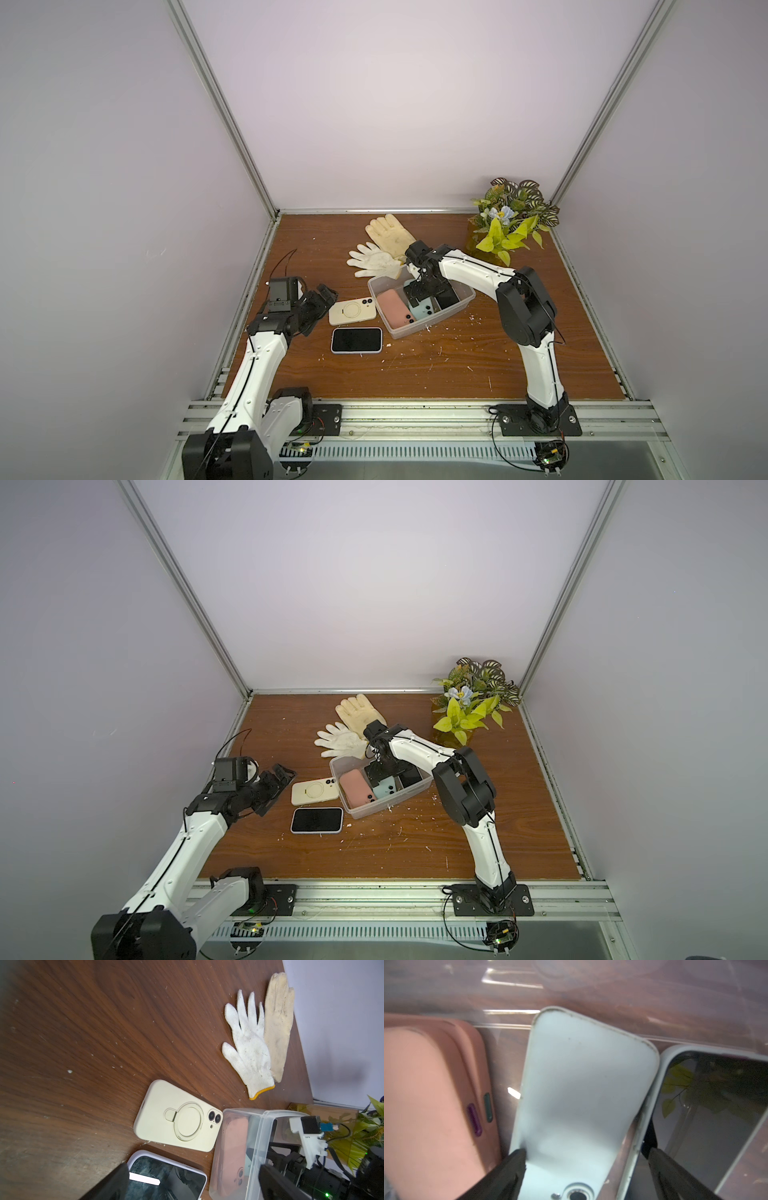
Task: Take the phone out of the storage box
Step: Move the storage box to the center of the board.
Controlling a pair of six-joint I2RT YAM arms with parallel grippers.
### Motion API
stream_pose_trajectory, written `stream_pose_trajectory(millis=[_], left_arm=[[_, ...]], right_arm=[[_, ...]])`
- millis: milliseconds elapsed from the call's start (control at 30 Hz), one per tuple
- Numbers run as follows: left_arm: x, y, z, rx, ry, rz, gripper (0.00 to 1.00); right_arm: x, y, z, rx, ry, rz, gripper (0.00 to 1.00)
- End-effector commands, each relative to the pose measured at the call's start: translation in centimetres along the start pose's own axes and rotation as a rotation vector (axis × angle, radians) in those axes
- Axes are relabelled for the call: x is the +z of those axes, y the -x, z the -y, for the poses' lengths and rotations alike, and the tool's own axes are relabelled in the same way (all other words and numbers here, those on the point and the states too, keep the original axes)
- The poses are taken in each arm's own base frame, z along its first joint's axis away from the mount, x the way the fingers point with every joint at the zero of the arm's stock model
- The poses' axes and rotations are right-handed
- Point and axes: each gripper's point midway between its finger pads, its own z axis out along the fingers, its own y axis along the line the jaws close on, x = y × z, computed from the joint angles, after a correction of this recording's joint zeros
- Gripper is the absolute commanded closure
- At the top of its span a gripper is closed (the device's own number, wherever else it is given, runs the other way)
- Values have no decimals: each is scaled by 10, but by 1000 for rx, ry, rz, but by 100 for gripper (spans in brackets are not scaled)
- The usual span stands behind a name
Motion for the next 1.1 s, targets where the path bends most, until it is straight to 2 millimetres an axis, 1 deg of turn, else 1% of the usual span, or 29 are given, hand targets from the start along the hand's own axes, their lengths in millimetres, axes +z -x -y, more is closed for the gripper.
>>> stream_pose_trajectory(millis=[0, 133, 300, 400, 433, 567, 667, 733, 800, 933, 1067], left_arm=[[-1, -6, 0, 24, 1, -21, 0], [-1, -6, 0, 25, 2, -23, 0], [0, -7, 0, 28, 0, -27, 0], [0, -7, 0, 29, -2, -30, 0], [0, -7, 0, 29, -3, -31, 0], [-1, -8, 0, 29, -4, -31, 0], [0, -7, 0, 30, -3, -30, 0], [1, -7, -1, 29, 2, -33, 0], [2, -7, -1, 32, 3, -35, 0], [2, -6, 2, 38, 0, -39, 0], [1, -6, 4, 42, -9, -46, 0]], right_arm=[[-2, 0, -15, 22, 63, 8, 2], [-6, -6, -22, 50, 98, 9, 3], [11, -13, -21, 85, 85, -28, 5], [13, -6, -23, 123, 90, -20, 7], [11, -3, -24, 134, 87, -15, 7], [-8, 7, -25, 147, 42, 24, 8], [-22, 10, -28, 167, 40, 54, 8], [-25, 9, -30, 176, 52, 55, 7], [-21, 6, -30, 183, 53, 44, 7], [-2, -3, -23, 193, 38, 7, 6], [-1, -1, -4, 230, -7, 30, 6]])
